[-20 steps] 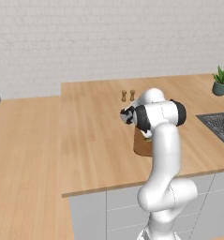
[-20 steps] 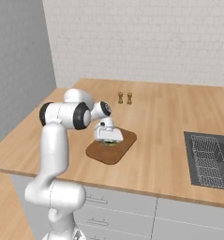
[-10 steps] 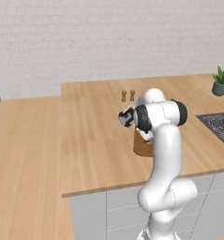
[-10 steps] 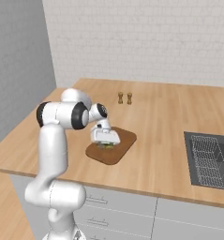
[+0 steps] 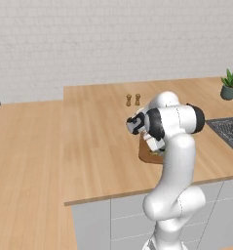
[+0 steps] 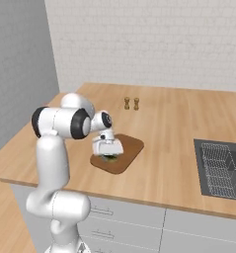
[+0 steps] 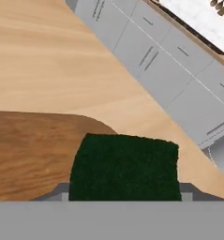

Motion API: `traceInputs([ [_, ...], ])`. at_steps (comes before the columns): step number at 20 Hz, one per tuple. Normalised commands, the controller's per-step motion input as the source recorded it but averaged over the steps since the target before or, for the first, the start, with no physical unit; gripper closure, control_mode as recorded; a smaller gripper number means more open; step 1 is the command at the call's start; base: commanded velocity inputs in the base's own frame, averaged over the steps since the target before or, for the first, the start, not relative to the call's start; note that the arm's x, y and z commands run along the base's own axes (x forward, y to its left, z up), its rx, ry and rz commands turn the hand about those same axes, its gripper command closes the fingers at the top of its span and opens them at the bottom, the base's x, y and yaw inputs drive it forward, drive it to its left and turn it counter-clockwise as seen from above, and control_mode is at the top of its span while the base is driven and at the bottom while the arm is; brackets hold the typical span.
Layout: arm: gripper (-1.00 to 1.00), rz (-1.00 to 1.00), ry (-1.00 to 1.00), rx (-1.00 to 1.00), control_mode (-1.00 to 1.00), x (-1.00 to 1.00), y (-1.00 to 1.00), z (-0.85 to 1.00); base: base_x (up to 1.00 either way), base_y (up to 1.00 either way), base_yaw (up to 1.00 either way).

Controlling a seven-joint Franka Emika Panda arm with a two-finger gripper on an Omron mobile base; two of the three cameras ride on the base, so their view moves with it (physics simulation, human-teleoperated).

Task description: Pick up the sponge from the counter and clean the cutting board by briefly scrubbing or pressing down on the cutting board. Once finished, release the sponge.

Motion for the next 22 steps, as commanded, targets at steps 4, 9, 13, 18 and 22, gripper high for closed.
traceInputs([
  [4, 1.00, -0.07, 0.12, -0.01, -1.00, -1.00, 1.00, -0.82, 0.00, 0.00, 0.00],
  [9, 1.00, -0.06, 0.19, -0.01, -1.00, -1.00, 1.00, -0.72, 0.00, 0.00, 0.00],
  [13, 1.00, -0.04, 0.26, 0.00, -1.00, -1.00, 1.00, -0.37, 0.00, 0.00, 0.00],
  [18, 1.00, -0.01, -0.18, -0.02, -1.00, -0.64, 0.36, 0.15, 0.00, 0.00, 0.00],
  [22, 1.00, 0.00, -0.63, 0.00, -1.00, 0.00, -0.34, 0.41, 0.00, 0.00, 0.00],
])
